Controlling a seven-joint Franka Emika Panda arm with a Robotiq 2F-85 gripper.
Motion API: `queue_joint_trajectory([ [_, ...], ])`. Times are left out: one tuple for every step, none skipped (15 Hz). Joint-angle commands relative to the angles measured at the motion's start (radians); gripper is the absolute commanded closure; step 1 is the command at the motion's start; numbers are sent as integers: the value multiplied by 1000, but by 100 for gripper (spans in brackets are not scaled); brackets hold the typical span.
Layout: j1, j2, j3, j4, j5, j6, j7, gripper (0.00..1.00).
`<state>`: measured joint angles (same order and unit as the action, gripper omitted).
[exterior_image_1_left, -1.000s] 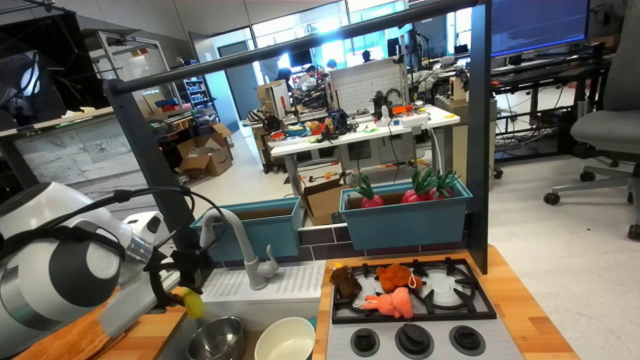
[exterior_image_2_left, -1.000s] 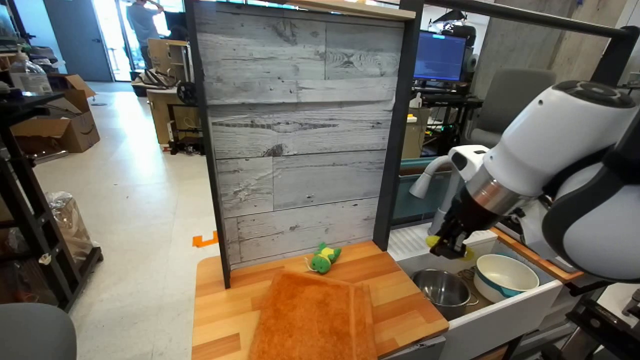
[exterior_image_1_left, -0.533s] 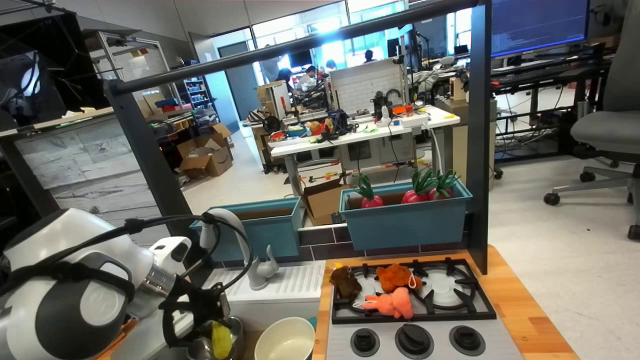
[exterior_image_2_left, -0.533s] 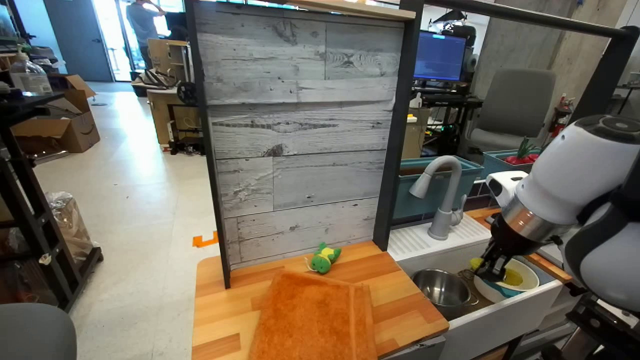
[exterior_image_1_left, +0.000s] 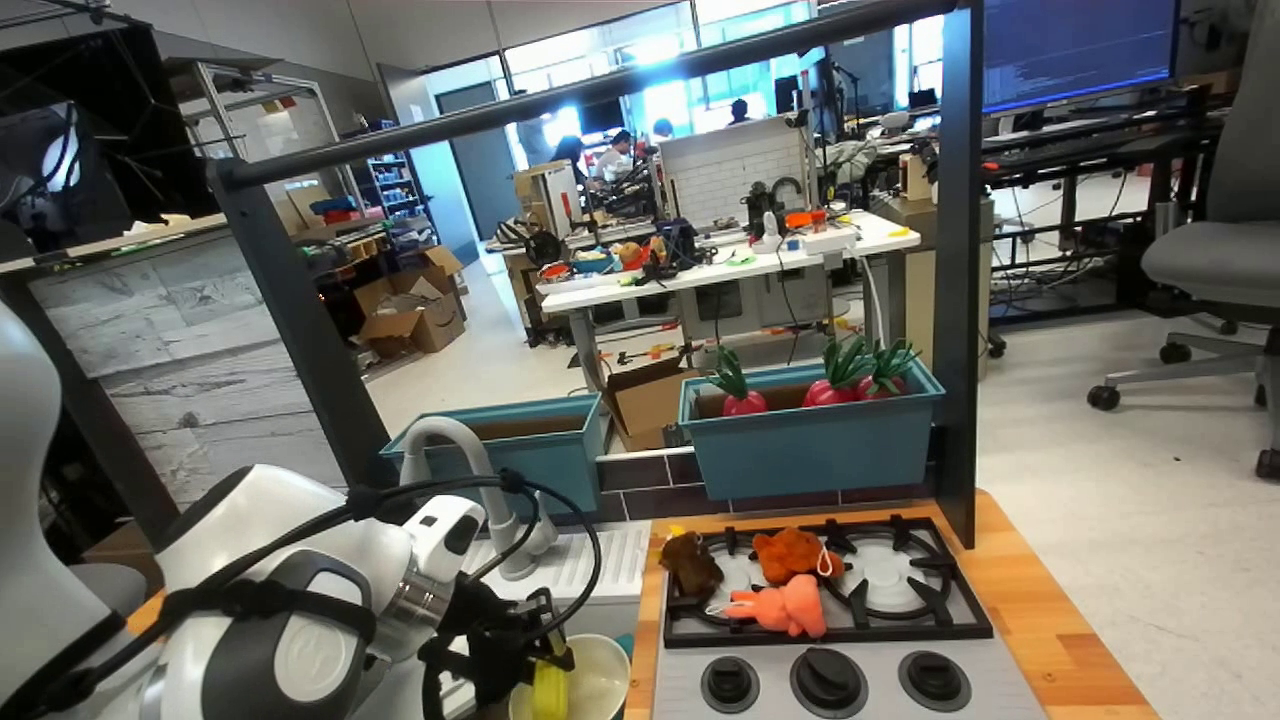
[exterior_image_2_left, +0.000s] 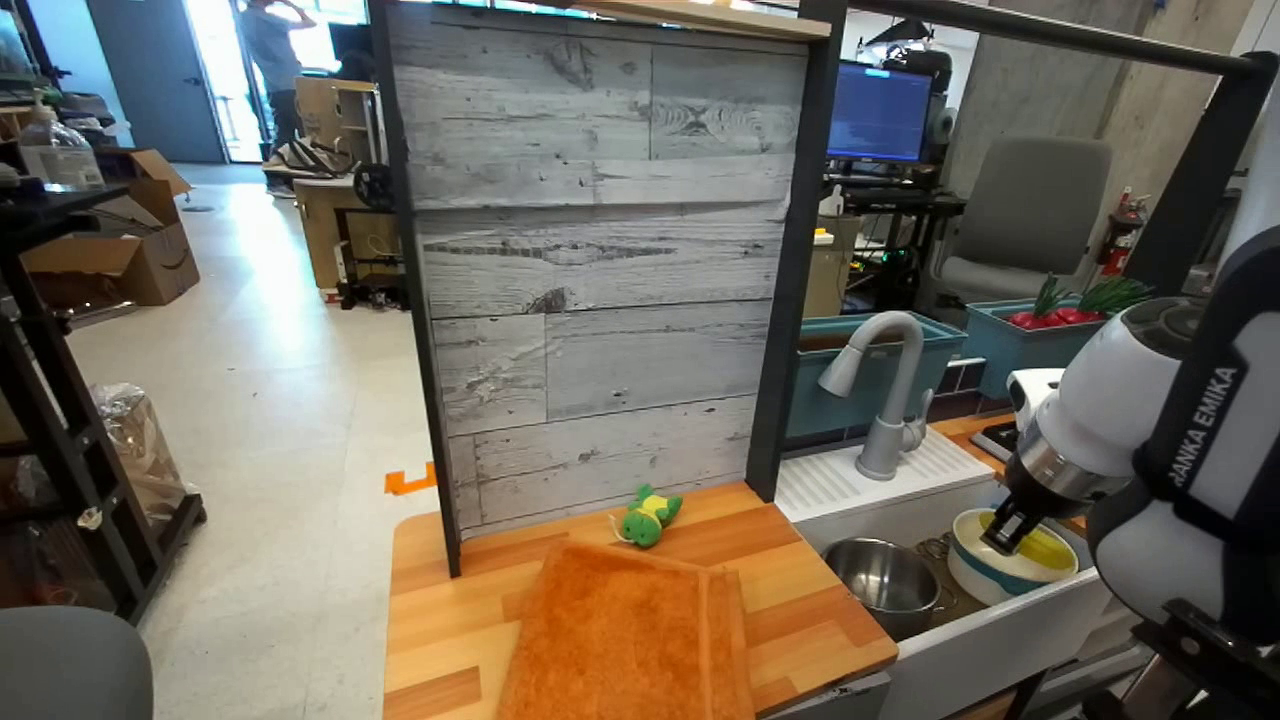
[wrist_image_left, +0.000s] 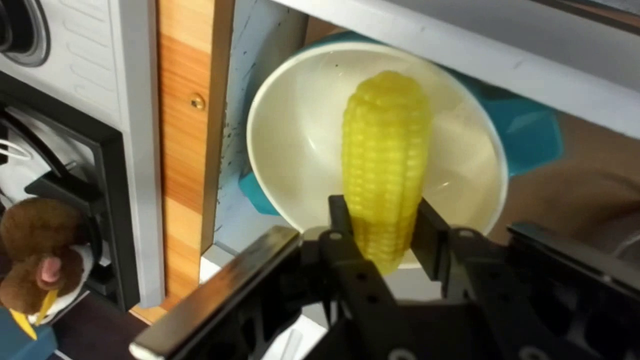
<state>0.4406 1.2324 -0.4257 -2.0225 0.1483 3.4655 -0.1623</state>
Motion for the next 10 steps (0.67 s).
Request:
queue_joint_trajectory([
  [9, 78, -32, 79, 68, 8, 67, 92],
  [7, 90, -37, 91, 77, 1, 79, 92],
  [3, 97, -37, 99, 81, -3, 87, 87],
  [-2, 96, -34, 97, 76, -4, 91, 42],
  [-15, 80, -22, 84, 55, -1, 85, 41],
  [-15, 68, -21, 67, 45, 12, 79, 34],
  [-14, 53, -21, 48, 40, 29, 74, 27],
  [-29, 28, -13, 30, 32, 45, 72, 21],
  [-35, 7, -13, 10, 23, 54, 63, 12],
  [-10, 65, -24, 63, 50, 9, 77, 6],
])
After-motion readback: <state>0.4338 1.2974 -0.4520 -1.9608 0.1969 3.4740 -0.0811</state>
